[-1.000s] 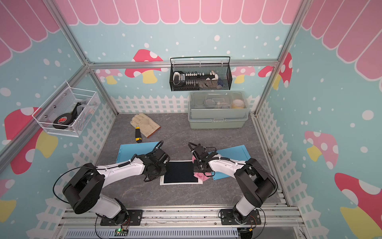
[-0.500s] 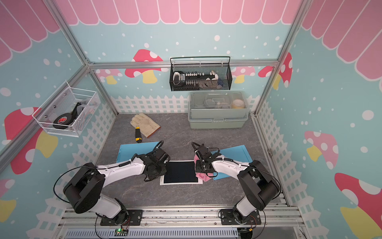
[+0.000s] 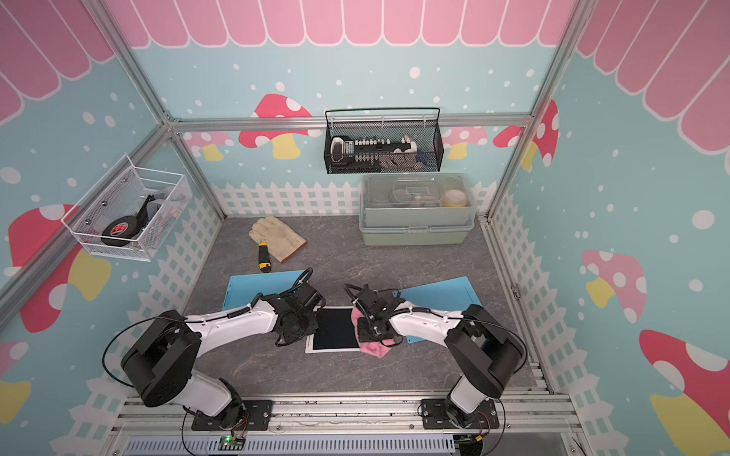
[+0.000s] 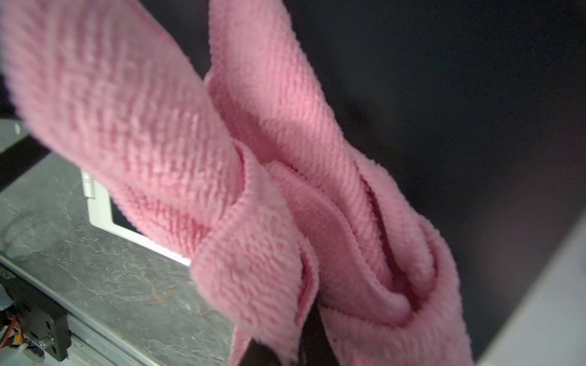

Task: Wipe the drawing tablet
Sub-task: Wipe the dirt from the drawing tablet.

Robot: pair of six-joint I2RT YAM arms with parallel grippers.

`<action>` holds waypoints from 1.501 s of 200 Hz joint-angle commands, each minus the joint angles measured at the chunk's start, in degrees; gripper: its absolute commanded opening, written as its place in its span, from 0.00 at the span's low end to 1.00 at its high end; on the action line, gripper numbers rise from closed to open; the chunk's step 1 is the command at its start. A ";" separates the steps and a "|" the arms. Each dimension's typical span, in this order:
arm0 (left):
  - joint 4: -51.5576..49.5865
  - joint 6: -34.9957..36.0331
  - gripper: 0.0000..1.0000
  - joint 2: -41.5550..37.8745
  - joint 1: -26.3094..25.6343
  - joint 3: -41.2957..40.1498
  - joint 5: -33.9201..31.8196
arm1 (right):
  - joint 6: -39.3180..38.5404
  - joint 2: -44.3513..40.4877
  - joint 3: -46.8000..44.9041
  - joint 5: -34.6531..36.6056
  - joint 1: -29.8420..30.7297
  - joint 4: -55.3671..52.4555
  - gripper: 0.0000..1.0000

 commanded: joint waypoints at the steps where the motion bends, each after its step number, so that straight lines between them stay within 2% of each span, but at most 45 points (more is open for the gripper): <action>1: -4.44 -0.42 0.28 5.01 -0.15 -4.14 -0.12 | -1.11 -0.47 -2.99 2.85 0.46 -10.30 0.00; 29: -4.38 -0.37 0.28 5.05 -0.11 -4.25 0.02 | 2.52 7.29 5.19 -0.17 9.39 -5.62 0.00; 48: -4.40 -0.42 0.28 4.81 -0.12 -4.32 0.00 | 4.78 12.24 10.70 -3.73 12.73 -2.30 0.00; 75: -4.28 -0.51 0.27 4.32 -0.11 -4.62 0.06 | 6.21 9.03 4.06 -3.36 8.70 -2.03 0.00; 99: -3.91 -0.55 0.27 4.27 -0.11 -5.03 0.20 | 4.84 0.57 -6.38 -0.72 0.88 -5.79 0.00; 115: -3.85 -0.54 0.27 4.06 -0.17 -5.27 0.27 | 3.64 -4.09 -8.20 1.34 -0.43 -7.98 0.00; 136: -3.35 -0.35 0.27 3.76 -0.13 -5.70 0.57 | 4.19 -1.43 -3.68 0.04 3.43 -5.92 0.00; 156: -2.73 -0.02 0.26 3.27 -0.15 -6.31 0.91 | 5.25 8.45 6.95 -2.90 9.52 -1.66 0.00; 170: -2.59 0.18 0.25 2.33 -0.15 -7.22 1.05 | 6.82 15.01 14.26 -5.44 11.05 1.56 0.00; 185: -2.55 0.25 0.24 1.29 -0.04 -8.46 1.18 | 8.28 19.03 18.99 -7.44 10.08 3.50 0.00; 202: -1.87 0.59 0.24 1.01 0.15 -10.03 1.68 | 7.28 19.20 20.49 -6.98 6.68 1.29 0.00; 241: -0.53 0.25 0.23 2.06 0.33 -11.69 1.83 | 4.08 10.67 8.71 -3.17 -2.97 -2.07 0.00; 263: 0.20 -0.24 0.22 1.97 0.41 -12.30 2.14 | 3.44 12.32 10.21 -5.39 -1.16 0.50 0.00; 283: 1.09 -0.71 0.22 1.97 0.73 -13.23 2.99 | 4.52 19.06 19.77 -7.65 3.20 2.51 0.00; 300: 1.31 -0.93 0.21 1.90 0.94 -13.73 3.41 | 6.94 25.90 27.14 -9.50 4.58 3.42 0.00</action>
